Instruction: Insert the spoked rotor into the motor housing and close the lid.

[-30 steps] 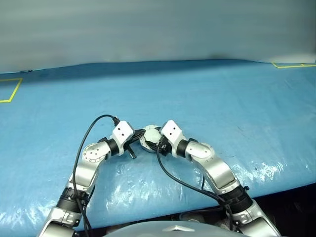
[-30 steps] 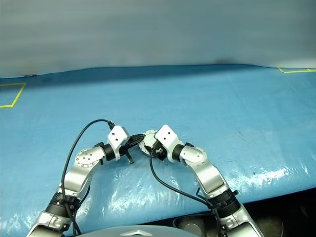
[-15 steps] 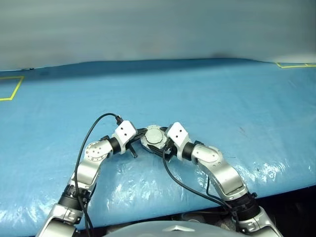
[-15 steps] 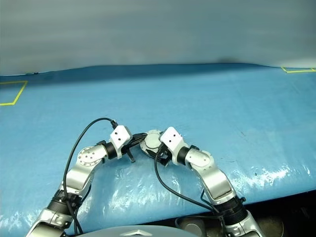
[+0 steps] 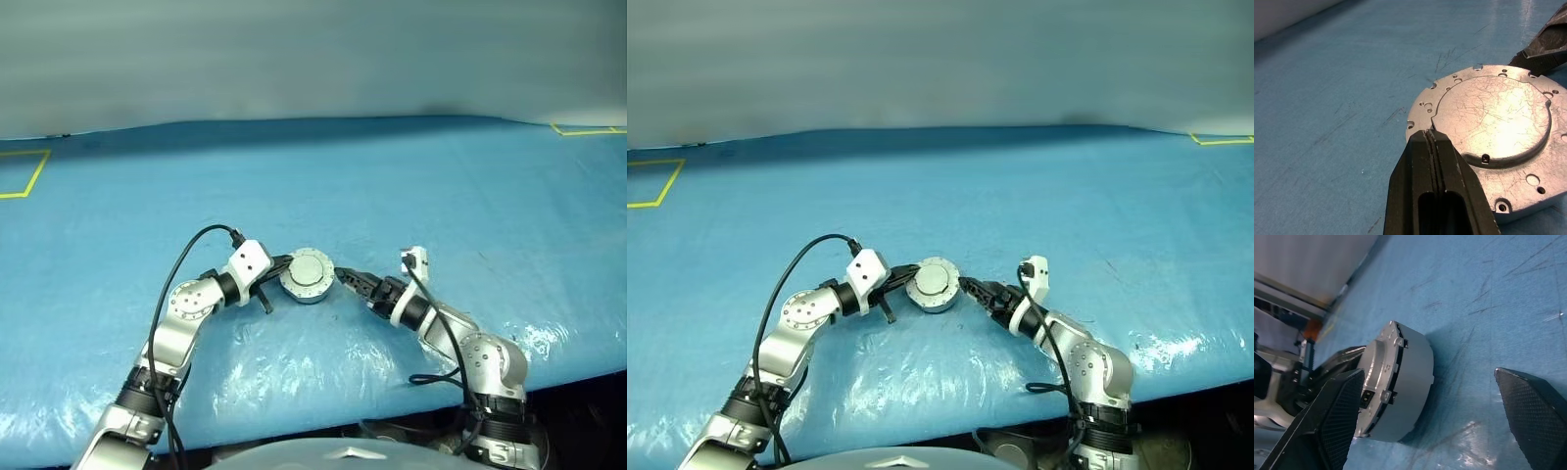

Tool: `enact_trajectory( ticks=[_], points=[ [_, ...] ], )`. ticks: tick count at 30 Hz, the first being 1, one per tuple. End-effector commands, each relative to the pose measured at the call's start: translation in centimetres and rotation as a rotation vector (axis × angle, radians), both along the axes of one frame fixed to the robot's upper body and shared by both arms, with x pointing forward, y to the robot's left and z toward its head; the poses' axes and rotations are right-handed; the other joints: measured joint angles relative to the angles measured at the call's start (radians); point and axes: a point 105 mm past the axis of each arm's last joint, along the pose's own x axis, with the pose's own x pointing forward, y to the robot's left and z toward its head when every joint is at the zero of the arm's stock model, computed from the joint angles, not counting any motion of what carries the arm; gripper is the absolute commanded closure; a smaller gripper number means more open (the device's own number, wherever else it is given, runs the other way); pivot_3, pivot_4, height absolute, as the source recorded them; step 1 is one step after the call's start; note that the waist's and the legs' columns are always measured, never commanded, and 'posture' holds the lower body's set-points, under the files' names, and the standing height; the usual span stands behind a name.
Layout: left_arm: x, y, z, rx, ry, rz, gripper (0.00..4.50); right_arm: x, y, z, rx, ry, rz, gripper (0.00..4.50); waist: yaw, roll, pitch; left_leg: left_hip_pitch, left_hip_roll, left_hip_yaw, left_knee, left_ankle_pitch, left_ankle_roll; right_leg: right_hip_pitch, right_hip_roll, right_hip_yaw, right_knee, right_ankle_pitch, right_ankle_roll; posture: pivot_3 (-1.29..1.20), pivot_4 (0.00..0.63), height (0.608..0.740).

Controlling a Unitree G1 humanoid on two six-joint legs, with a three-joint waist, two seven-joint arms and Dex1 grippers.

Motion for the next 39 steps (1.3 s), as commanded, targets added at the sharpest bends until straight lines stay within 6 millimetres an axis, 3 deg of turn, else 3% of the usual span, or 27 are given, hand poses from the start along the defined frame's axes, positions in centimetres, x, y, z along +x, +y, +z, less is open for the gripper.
enact_trajectory(
  ticks=[1,15,22,24,35,39],
  points=[
    [-1.1,0.0,-2.4,0.051,0.089,-0.021,4.50,-0.9,0.9,-1.5,0.068,0.109,0.022,0.02,-0.001,0.000,0.000,0.000,0.000,0.000,0.000,0.000,0.000,0.000,0.000,0.000,0.000,0.000,0.000,0.00,0.150,0.740],
    [-0.9,0.3,-2.5,0.085,0.074,-0.023,4.50,-1.2,4.0,-1.2,0.139,0.100,0.089,0.02,-0.010,0.000,-0.001,0.002,0.000,0.001,0.000,0.000,0.000,0.001,0.001,0.002,0.001,0.000,0.001,0.00,0.150,0.740],
    [-1.0,0.3,-2.6,0.086,0.079,-0.022,4.50,-1.1,4.2,-1.6,0.129,0.096,0.083,2.27,-0.012,0.000,-0.001,0.002,-0.001,0.001,0.000,0.000,0.000,0.000,0.001,0.003,0.001,0.001,0.001,0.00,0.150,0.740],
    [-1.0,0.4,-2.7,0.090,0.079,-0.020,4.50,-1.2,4.4,-1.6,0.127,0.093,0.089,2.70,-0.012,0.000,-0.001,0.002,-0.001,0.002,0.000,0.000,0.000,0.001,0.001,0.003,0.001,0.001,0.001,0.00,0.150,0.740],
    [-0.9,0.4,-2.6,0.082,0.078,-0.015,4.50,-1.2,5.2,-1.2,0.128,0.077,0.117,2.75,-0.015,0.001,-0.001,0.003,-0.001,0.002,0.000,0.001,-0.001,0.001,0.001,0.004,0.002,0.001,0.001,0.00,0.150,0.740],
    [-0.9,0.4,-2.7,0.080,0.077,-0.012,4.50,-0.7,5.1,0.1,0.220,0.049,0.094,2.75,-0.015,0.001,-0.001,0.003,-0.001,0.002,0.001,0.001,-0.001,0.001,0.001,0.004,0.002,0.001,0.001,0.00,0.150,0.740]
  ],
)
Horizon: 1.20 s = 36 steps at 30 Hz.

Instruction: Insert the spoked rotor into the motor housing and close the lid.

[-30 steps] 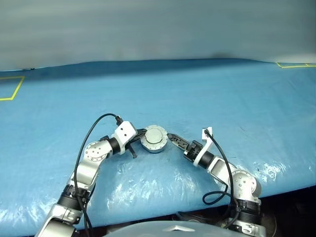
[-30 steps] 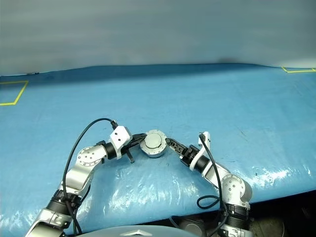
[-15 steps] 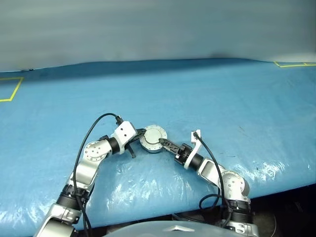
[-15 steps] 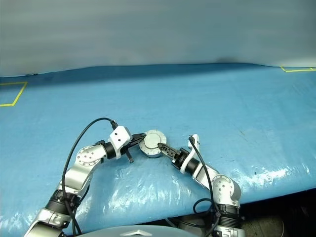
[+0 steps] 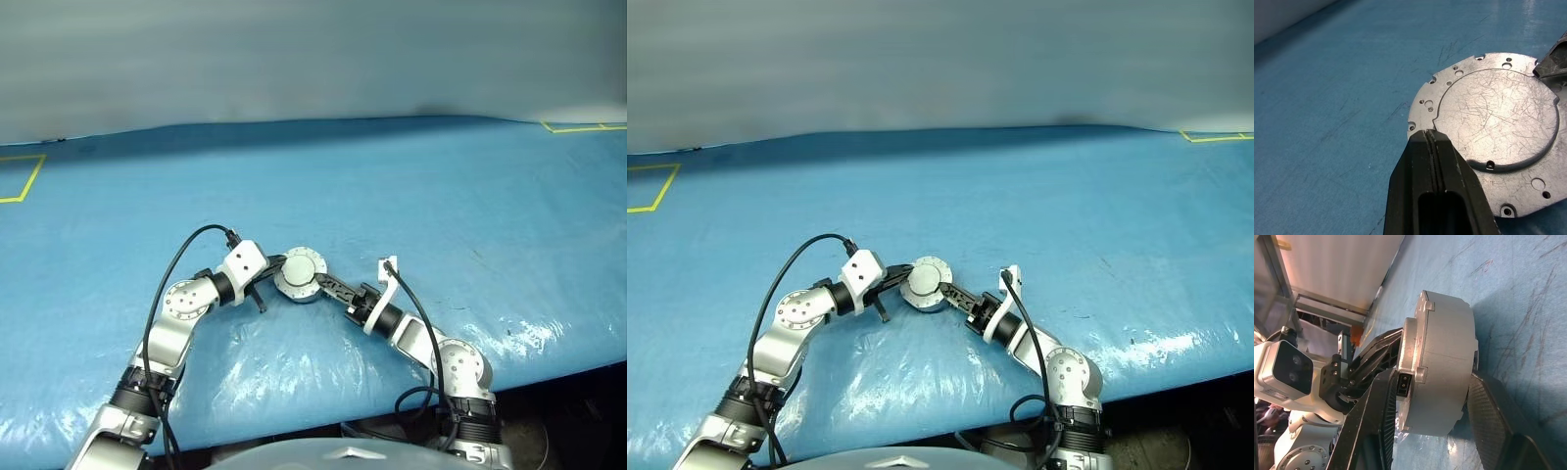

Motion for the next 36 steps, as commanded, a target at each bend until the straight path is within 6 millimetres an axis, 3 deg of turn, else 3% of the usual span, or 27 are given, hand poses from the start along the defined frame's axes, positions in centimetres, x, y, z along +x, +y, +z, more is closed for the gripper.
enact_trajectory(
  ticks=[1,4,7,17,22,30,36],
  points=[
    [-1.1,-0.5,-2.6,0.038,0.090,-0.026,4.50,0.1,0.9,1.2,0.076,-0.012,0.013,2.75,0.000,0.000,0.000,0.000,0.000,0.000,0.000,0.000,0.000,0.000,0.000,0.000,0.000,0.000,0.000,0.00,0.150,0.740],
    [-1.2,-0.5,-2.6,0.038,0.091,-0.023,4.50,0.4,1.2,2.1,0.114,-0.027,0.015,3.10,-0.001,0.000,0.000,-0.001,0.000,0.000,0.000,0.000,0.000,-0.001,0.000,0.000,0.000,0.000,0.000,0.00,0.150,0.740],
    [-1.2,-0.4,-2.7,0.041,0.089,-0.022,4.50,0.4,1.7,2.4,0.110,-0.035,0.035,3.10,-0.002,0.000,0.000,-0.001,0.000,0.000,0.000,0.000,0.000,-0.001,0.000,0.000,0.000,0.000,0.000,0.00,0.150,0.740],
    [-1.2,-0.4,-2.1,0.013,0.073,-0.018,4.50,0.2,2.2,0.6,0.010,0.012,0.045,3.30,-0.010,0.000,0.000,0.000,0.000,0.000,0.000,0.000,0.000,0.000,0.000,0.001,0.000,0.000,0.000,0.00,0.150,0.740],
    [-1.6,0.1,1.1,-0.180,0.053,-0.029,4.50,0.2,1.9,0.9,0.025,-0.005,0.037,3.30,-0.015,0.001,0.001,0.000,0.001,0.001,0.000,0.000,-0.001,-0.002,0.001,0.001,0.001,0.000,0.000,0.00,0.150,0.740],
    [-1.7,3.4,7.2,-0.469,-0.025,0.106,4.50,1.8,1.4,0.6,0.083,0.070,-0.059,3.30,-0.019,0.000,0.003,-0.004,0.003,0.001,0.000,0.002,-0.002,-0.005,0.002,0.001,0.001,0.000,-0.001,0.00,0.150,0.740],
    [-1.7,5.3,6.8,-0.595,0.039,0.264,4.50,2.3,2.3,3.6,0.240,0.009,-0.048,3.30,-0.018,0.000,0.004,-0.005,0.002,0.001,0.000,0.002,-0.003,-0.005,0.002,0.001,0.000,0.000,-0.001,0.00,0.150,0.740]
  ],
)
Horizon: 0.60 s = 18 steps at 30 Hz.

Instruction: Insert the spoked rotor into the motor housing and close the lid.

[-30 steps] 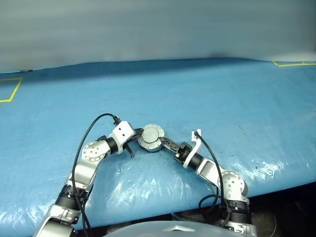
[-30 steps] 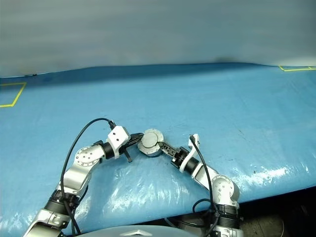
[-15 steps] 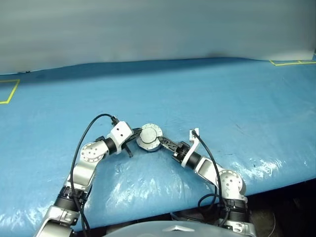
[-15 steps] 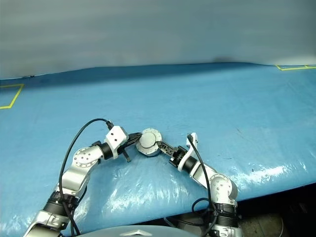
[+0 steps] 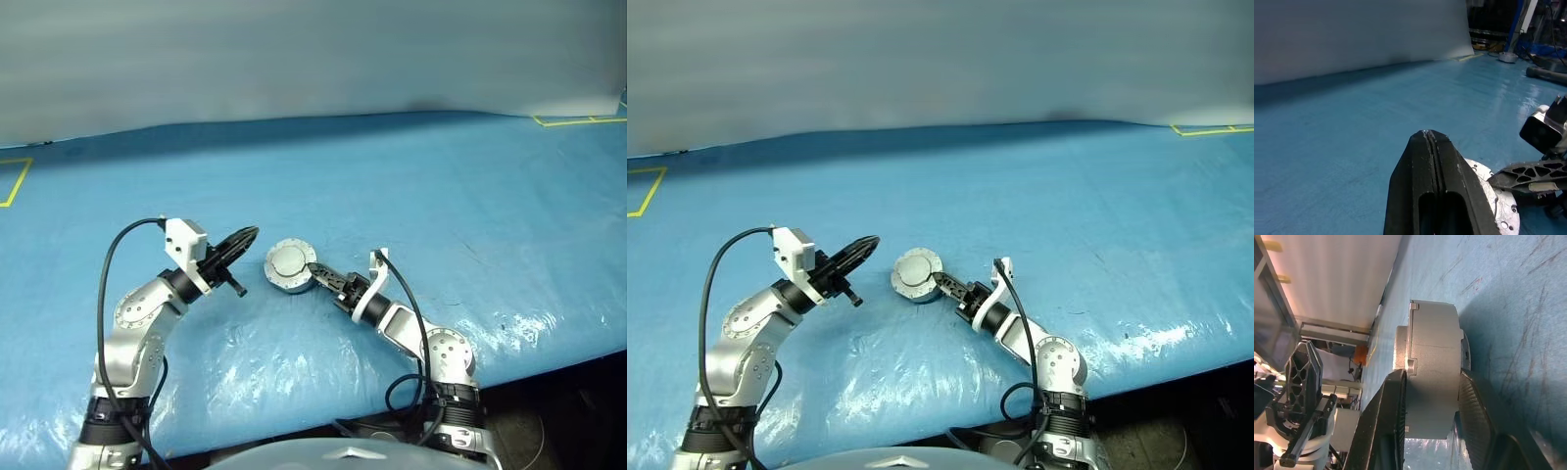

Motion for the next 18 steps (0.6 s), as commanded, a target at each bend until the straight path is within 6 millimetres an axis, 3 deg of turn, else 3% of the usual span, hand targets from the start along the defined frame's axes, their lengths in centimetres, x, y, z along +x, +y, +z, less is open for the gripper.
enact_trajectory(
  ticks=[1,7,8,12,18],
  points=[
    [-0.4,0.8,0.5,-0.112,0.034,0.057,4.50,0.7,1.3,3.4,0.164,-0.082,-0.001,3.30,0.001,0.000,0.001,-0.001,0.000,0.000,0.000,0.000,-0.001,-0.001,0.000,0.000,0.000,0.000,0.000,0.00,0.150,0.740],
    [-1.5,2.0,-0.7,-0.381,0.150,0.148,4.50,1.0,2.9,6.8,0.249,-0.172,0.073,3.30,0.000,0.000,0.003,-0.007,-0.001,0.000,0.002,0.001,-0.002,-0.005,0.000,0.000,-0.001,0.001,0.002,0.00,0.150,0.740],
    [-1.9,1.7,-1.0,-0.387,0.169,0.138,4.32,1.0,3.1,7.4,0.257,-0.192,0.084,3.30,0.000,0.000,0.003,-0.008,-0.001,0.000,0.003,0.001,-0.002,-0.006,0.000,0.000,0.000,0.001,0.002,0.00,0.150,0.740],
    [-3.0,1.1,-1.0,-0.473,0.200,0.103,3.27,0.8,3.4,8.8,0.290,-0.234,0.108,3.30,0.004,0.000,0.003,-0.008,-0.001,0.000,0.003,0.001,-0.002,-0.006,0.000,-0.001,0.000,0.001,0.002,0.00,0.150,0.740],
    [-4.4,0.2,0.0,-0.730,0.228,0.001,1.17,-0.2,4.1,10.7,0.304,-0.306,0.184,3.30,0.007,0.001,0.004,-0.010,-0.002,0.000,0.005,0.000,0.000,-0.006,-0.001,-0.001,-0.001,0.002,0.004,0.00,0.150,0.740]
  ],
)
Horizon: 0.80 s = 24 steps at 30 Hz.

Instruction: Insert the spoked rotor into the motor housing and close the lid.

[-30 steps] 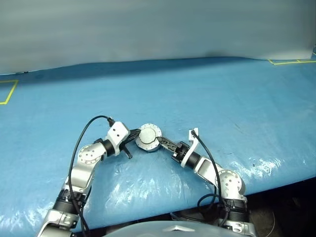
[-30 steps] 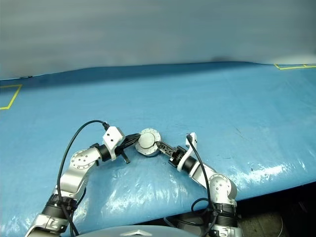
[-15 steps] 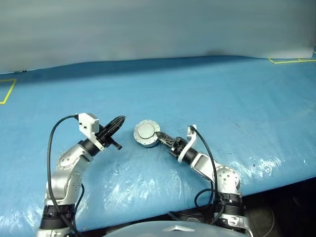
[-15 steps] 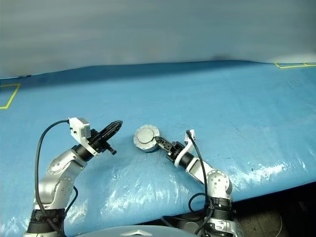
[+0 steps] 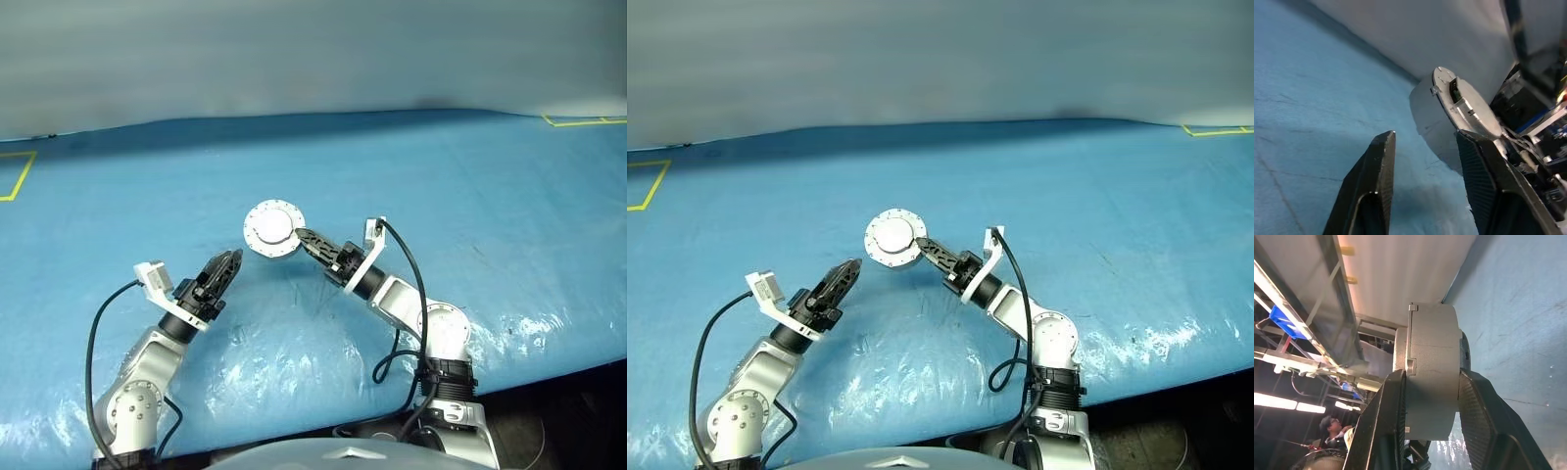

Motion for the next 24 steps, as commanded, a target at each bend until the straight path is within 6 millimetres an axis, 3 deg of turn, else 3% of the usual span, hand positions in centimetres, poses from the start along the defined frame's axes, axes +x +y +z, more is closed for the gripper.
enact_trajectory(
  ticks=[1,4,11,19,24],
  points=[
    [-0.5,-0.3,2.5,-0.142,-0.087,-0.025,0.85,-1.6,1.7,4.3,0.126,-0.148,0.092,3.30,0.000,0.000,0.000,0.000,0.000,0.000,0.000,0.000,0.000,0.000,0.000,0.000,0.000,0.000,0.000,0.00,0.150,0.740],
    [-0.8,-1.1,2.9,-0.184,-0.098,-0.072,0.02,-1.8,1.7,4.3,0.119,-0.155,0.103,3.30,-0.001,0.000,0.000,0.000,0.000,0.000,0.001,0.000,0.000,0.000,0.001,0.000,0.001,0.000,0.000,0.00,0.150,0.740],
    [0.0,-3.2,2.0,-0.208,-0.044,-0.120,0.02,-2.1,1.8,4.6,0.104,-0.172,0.124,3.30,0.000,0.000,0.000,0.000,-0.006,0.000,0.002,0.000,0.000,0.001,0.001,0.000,0.000,0.000,0.001,0.00,0.150,0.740],
    [2.8,-4.0,4.0,-0.344,-0.115,-0.071,0.02,-2.1,1.7,4.3,0.071,-0.165,0.129,3.30,0.001,0.000,0.000,0.000,-0.006,-0.001,0.003,0.000,0.000,0.002,0.001,0.000,0.000,0.001,0.001,0.00,0.150,0.740],
    [3.3,-4.6,2.6,-0.340,-0.049,-0.068,0.02,-2.0,1.6,4.0,0.054,-0.152,0.116,3.30,-0.001,-0.001,0.000,0.000,-0.006,0.000,0.003,0.000,0.000,0.002,0.001,0.000,0.000,0.001,0.001,0.00,0.150,0.740]
  ],
)
